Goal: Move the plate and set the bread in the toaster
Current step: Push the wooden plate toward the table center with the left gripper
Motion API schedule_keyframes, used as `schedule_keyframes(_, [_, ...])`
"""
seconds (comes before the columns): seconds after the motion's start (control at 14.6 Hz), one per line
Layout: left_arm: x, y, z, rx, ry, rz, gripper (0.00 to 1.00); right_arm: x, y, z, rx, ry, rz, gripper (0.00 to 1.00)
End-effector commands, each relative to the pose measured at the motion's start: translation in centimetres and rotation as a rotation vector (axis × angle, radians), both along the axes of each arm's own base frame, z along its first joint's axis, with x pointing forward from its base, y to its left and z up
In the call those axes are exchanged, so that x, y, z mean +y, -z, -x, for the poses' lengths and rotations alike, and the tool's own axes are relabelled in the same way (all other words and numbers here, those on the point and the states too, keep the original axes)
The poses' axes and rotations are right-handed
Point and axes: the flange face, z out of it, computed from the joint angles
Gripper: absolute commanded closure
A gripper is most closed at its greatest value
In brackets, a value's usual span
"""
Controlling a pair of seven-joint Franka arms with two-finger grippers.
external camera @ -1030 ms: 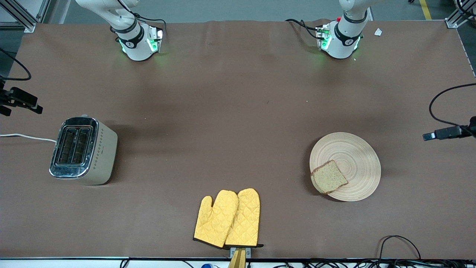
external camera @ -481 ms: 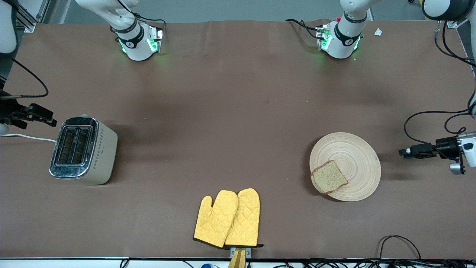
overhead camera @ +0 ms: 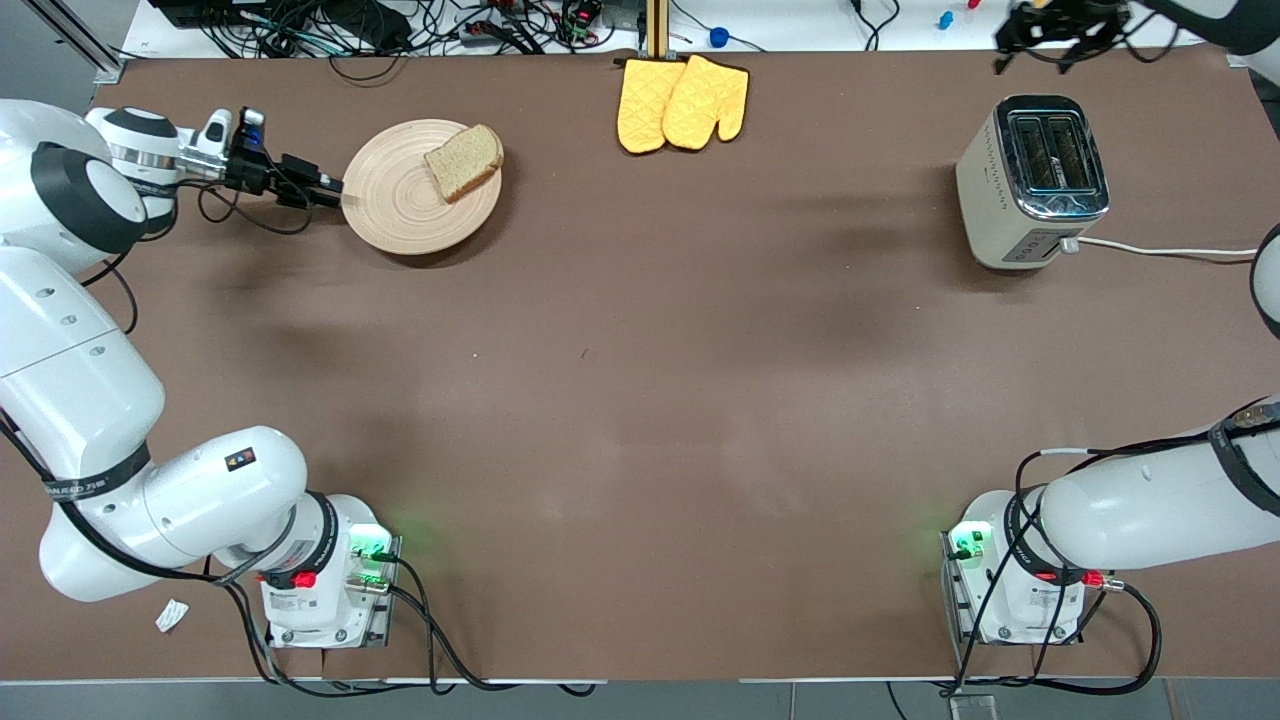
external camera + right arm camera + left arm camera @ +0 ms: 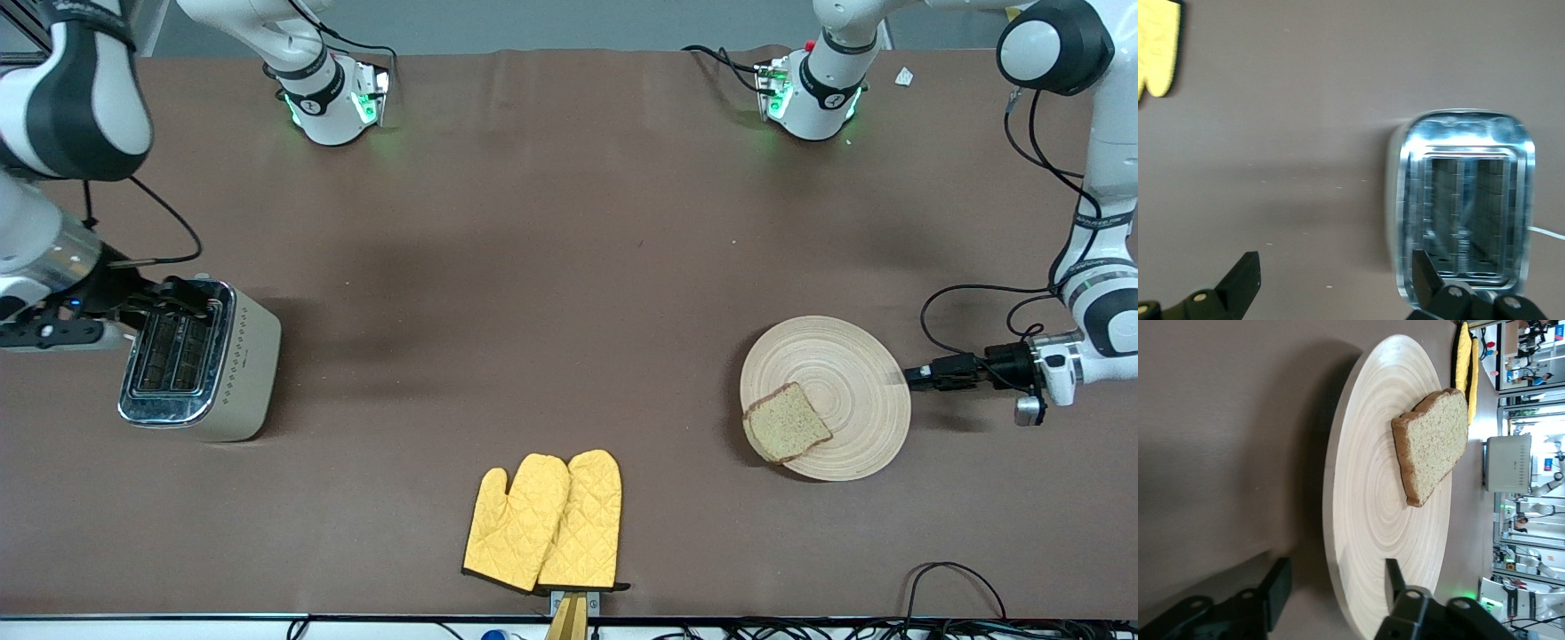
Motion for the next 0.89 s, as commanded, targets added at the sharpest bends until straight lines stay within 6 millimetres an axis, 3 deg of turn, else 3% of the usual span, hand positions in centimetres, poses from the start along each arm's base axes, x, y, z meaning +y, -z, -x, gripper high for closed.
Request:
schedule_keyframes(0.0, [-1.1, 0.6, -0.8, -0.015, 0.003, 0.030, 0.47, 2.8, -0.7, 0.5, -0.010, 0.008, -0.010, 0.00])
schedule_keyframes(0.48, [-4.2, 1.8, -1.2, -0.003, 0.040, 0.067, 0.91, 4.4, -2.3, 0.8, -0.017, -0.042, -0.013, 0.00])
schedule_keyframes(0.69, [-7.1, 1.1, -2.0, -0.006, 0.068, 0.109, 0.99, 5.5, -3.4, 0.8, -0.029, -0.039, -0.058, 0.00])
schedule_keyframes(0.82, [-10.7, 0.2, -2.9, -0.008, 0.106, 0.136, 0.99, 6.6, -3.3, 0.8, -0.029, -0.049, -0.073, 0.00])
